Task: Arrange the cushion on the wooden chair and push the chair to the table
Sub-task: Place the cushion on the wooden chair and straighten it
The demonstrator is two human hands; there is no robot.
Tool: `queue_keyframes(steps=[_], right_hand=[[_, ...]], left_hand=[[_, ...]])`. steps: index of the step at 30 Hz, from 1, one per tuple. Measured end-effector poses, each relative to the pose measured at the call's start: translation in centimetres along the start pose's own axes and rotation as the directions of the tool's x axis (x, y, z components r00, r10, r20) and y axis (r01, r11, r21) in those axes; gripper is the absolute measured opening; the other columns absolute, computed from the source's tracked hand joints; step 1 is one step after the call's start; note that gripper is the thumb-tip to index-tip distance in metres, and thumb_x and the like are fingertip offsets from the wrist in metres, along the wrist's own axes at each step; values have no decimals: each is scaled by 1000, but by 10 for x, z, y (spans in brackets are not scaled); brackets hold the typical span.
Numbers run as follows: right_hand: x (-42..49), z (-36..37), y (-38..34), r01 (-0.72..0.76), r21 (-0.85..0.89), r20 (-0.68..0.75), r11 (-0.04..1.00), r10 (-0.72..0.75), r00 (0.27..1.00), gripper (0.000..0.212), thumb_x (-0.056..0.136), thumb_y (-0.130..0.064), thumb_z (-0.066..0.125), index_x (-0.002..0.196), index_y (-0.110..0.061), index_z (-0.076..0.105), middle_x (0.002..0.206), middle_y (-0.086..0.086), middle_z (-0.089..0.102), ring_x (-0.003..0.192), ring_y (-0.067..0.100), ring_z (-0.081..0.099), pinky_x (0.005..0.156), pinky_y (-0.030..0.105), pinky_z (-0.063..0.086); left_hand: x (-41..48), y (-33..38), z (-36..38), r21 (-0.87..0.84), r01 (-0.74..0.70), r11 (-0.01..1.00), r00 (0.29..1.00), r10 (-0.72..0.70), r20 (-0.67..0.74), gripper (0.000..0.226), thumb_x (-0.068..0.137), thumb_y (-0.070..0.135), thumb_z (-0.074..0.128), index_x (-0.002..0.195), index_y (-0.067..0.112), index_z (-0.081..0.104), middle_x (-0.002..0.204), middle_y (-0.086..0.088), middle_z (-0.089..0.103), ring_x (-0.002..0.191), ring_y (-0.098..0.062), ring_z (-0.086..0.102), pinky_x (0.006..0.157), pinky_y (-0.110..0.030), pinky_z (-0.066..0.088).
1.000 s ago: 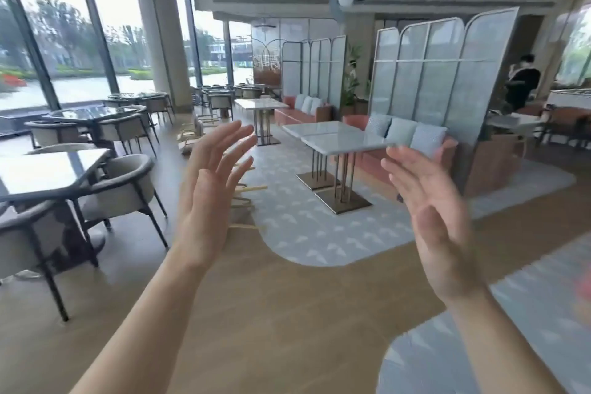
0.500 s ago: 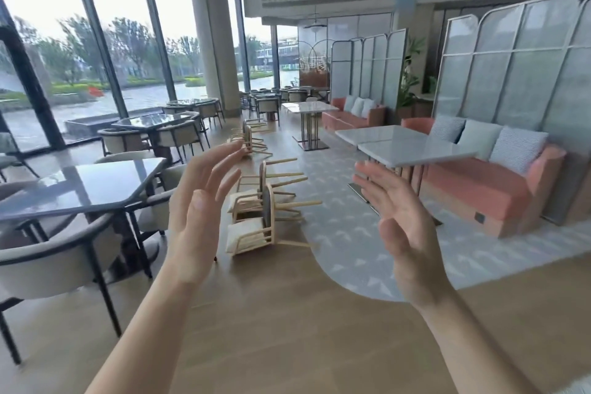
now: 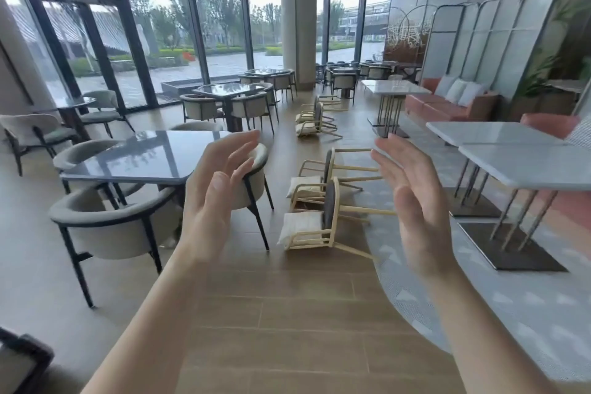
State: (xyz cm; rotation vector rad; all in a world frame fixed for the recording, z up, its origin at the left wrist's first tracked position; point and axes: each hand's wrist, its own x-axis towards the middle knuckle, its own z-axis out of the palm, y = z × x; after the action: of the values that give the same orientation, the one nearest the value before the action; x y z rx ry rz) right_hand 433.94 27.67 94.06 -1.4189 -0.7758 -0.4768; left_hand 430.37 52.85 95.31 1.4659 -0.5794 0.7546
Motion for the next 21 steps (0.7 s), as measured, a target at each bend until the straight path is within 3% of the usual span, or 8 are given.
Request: queue_keyframes(steps=[9,13,17,21], right_hand=[[126,80,171,-14,-4,25,1000,14,1000,93,89,-75,59,152,-9,40,155,8,51,145,25,50,123,47,37],[194,105,227,-5,-22,-34,1000,4,999,86,89,-75,58,150,-17,42,154,4,53,144,24,51,122,46,38],[238,119,277,-24,-40,-79,999,21,997,83,90,-74,58,149,-19,42,154,2,54,144,24,51,122,45,38],[285,119,338,-33,-54,-130,998,26,991,94,87,-76,59,153,-13,37,154,6,52,144,24,51,122,46,38]], left_hand=[[103,-165,-105,2,31,1000,998,-31,-55,62,92,81,54,135,37,66,150,-7,61,147,-35,51,123,-61,36],[177,-228,-138,22,32,999,999,-32,15,70,95,80,52,140,27,61,154,-12,58,149,-34,49,122,-64,36],[237,-291,-152,-20,47,999,995,-45,90,69,93,81,52,139,31,61,154,-7,58,149,-31,50,123,-61,36],[293,-364,-160,-60,39,997,991,-30,130,67,94,81,51,138,32,62,152,-4,60,147,-32,52,122,-55,39]])
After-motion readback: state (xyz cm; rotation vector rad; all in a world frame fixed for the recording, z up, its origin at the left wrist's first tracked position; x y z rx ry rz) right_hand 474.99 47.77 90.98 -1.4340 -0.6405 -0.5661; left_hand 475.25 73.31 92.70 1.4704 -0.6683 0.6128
